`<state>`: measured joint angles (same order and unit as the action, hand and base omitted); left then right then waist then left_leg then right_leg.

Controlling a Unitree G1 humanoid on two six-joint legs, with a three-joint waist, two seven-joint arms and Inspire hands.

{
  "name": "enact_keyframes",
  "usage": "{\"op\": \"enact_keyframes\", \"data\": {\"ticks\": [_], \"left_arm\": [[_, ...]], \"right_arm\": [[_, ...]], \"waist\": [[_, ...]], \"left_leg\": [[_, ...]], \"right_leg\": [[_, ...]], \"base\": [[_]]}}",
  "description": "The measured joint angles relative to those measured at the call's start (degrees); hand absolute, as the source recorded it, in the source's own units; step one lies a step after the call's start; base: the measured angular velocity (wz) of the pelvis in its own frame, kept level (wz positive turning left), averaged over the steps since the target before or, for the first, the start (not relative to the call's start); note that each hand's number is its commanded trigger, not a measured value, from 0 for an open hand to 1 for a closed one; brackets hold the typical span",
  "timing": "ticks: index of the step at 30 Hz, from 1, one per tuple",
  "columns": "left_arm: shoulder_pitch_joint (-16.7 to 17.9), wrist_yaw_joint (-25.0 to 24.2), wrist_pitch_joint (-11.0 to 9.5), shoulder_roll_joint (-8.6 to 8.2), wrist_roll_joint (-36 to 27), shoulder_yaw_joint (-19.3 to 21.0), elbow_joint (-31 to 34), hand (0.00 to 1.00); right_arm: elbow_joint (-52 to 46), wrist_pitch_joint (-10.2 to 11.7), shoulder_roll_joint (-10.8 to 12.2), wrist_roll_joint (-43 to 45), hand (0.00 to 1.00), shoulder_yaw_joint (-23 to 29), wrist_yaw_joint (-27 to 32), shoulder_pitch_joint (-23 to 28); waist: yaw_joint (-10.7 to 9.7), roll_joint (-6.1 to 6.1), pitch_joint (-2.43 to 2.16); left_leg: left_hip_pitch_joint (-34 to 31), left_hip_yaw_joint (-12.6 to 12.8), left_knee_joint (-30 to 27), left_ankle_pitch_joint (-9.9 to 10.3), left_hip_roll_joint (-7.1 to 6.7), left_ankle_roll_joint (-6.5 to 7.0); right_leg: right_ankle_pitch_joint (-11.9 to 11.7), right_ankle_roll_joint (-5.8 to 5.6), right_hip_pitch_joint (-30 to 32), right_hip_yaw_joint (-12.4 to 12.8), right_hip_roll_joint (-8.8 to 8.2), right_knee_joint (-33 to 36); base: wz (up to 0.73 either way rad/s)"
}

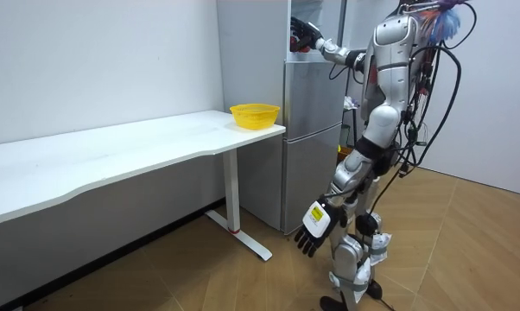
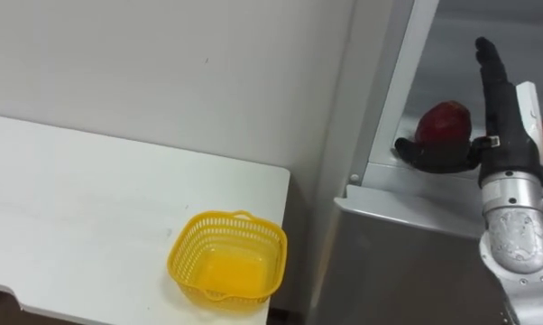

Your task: Retrieve from the upper fridge

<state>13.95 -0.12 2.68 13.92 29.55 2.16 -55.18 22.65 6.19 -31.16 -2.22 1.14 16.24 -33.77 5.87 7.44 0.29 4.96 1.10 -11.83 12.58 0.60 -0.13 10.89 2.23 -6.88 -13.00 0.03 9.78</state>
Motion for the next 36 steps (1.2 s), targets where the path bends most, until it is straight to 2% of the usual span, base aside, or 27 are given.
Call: {"op": "enact_keyframes", "data": {"ticks": [5, 12, 17, 20, 24, 29, 36], "left_arm": [[0.61, 0.0, 0.24, 0.0, 0.04, -0.01, 0.01, 0.0], [0.6, 0.73, 1.03, 0.04, 0.03, 0.01, 0.02, 0.0], [0.48, 0.73, 1.12, 0.15, -0.02, -0.02, -0.13, 0.0], [0.05, 0.72, 1.12, 0.16, -0.03, -0.03, -0.52, 0.0], [-0.1, 0.58, 1.11, 0.13, -0.02, 0.01, -1.93, 0.0], [0.16, -0.84, 1.14, 0.12, -0.03, 0.02, -2.29, 0.0], [0.12, -1.8, 1.19, 0.24, -0.04, 0.23, -2.33, 0.0]], "right_arm": [[1.87, -0.01, -0.12, -0.16, 0.0, 0.0, -1.79, -0.16], [10.5, -0.21, -0.71, -2.41, 0.0, -1.17, -6.14, -6.2], [10.98, -0.43, -1.13, -5.25, 0.0, -2.28, -9.12, -6.22], [11.57, -0.6, -1.14, -6.09, 0.0, -2.29, -10.21, -6.22], [13.61, -0.6, -1.24, -7.02, 0.0, -2.27, -11.81, -6.23], [15.42, -0.63, -2.2, -7.57, 0.0, -2.27, -12.56, -6.25], [19.41, -0.75, -2.54, -11.6, 0.0, -2.15, -15.34, -7.93]], "waist": [[-0.04, 0.0, -0.14], [-0.54, 0.03, -0.17], [-0.53, 0.33, -0.38], [-0.53, 0.41, -0.33], [0.09, 0.44, 0.13], [0.85, 0.8, 0.01], [0.79, 0.94, -0.08]], "left_leg": [[0.12, -0.06, 0.0, -0.01, -0.03, 0.01], [0.25, -0.38, 0.06, -0.04, -0.1, 0.05], [0.73, -0.38, 0.04, -0.18, -0.11, 0.07], [0.81, -0.34, 0.04, -0.21, -0.11, 0.08], [1.99, -0.07, 0.49, -0.19, -0.06, 0.06], [2.6, 0.05, 0.92, -0.19, -0.11, 0.06], [2.71, -0.22, 0.99, -0.19, -0.11, 0.06]], "right_leg": [[0.0, 0.0, -0.19, -0.13, -0.06, 0.09], [0.0, 0.0, -0.64, -0.1, -0.1, 0.15], [0.0, 0.0, -0.69, -0.02, -0.13, 0.19], [0.0, 0.01, -0.7, 0.03, -0.16, 0.23], [0.0, 0.01, -1.31, 0.28, -0.08, -0.11], [0.0, 0.0, -1.77, 0.35, -0.06, -0.4], [-0.02, -0.02, -2.21, 0.15, -0.02, -0.99]], "base": [[0.0], [0.0], [0.0], [0.0], [-0.03], [-0.03], [0.0]]}}
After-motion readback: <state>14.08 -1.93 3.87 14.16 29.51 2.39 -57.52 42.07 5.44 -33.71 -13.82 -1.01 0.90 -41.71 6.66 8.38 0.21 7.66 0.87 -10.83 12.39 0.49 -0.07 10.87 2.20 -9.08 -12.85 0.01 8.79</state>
